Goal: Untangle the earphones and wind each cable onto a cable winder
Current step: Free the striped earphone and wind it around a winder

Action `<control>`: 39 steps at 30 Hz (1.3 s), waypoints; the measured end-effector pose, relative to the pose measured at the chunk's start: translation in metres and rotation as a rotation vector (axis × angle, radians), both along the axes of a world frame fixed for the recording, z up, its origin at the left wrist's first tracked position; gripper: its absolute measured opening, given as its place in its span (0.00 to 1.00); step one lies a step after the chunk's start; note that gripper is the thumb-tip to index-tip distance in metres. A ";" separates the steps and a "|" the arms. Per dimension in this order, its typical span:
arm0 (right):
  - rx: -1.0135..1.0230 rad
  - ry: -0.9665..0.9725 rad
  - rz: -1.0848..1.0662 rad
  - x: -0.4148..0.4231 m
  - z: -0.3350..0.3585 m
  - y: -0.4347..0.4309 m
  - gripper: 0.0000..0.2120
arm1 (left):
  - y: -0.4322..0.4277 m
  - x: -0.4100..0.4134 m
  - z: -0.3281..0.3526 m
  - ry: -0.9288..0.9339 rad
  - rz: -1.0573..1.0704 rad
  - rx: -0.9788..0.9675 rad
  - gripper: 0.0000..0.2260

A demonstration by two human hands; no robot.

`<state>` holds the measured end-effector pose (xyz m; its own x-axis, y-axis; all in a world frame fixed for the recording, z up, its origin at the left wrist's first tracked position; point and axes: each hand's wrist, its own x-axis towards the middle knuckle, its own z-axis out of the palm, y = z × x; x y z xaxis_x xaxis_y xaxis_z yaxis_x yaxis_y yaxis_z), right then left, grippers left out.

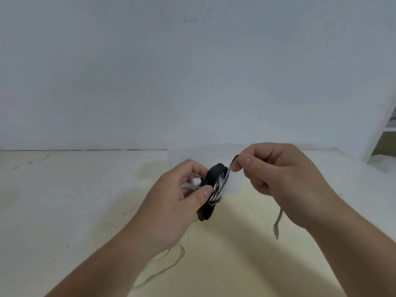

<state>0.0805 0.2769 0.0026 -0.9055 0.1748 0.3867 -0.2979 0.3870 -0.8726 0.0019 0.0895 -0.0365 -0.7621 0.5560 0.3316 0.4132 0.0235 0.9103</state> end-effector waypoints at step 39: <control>-0.138 -0.433 0.259 -0.018 -0.031 -0.018 0.21 | 0.005 0.005 0.006 -0.336 -0.086 0.292 0.06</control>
<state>0.0629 0.2587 -0.0279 -0.9976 -0.0532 -0.0437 0.0309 0.2212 -0.9747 0.0072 0.0942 -0.0304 -0.8096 0.5418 0.2260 0.0827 -0.2759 0.9576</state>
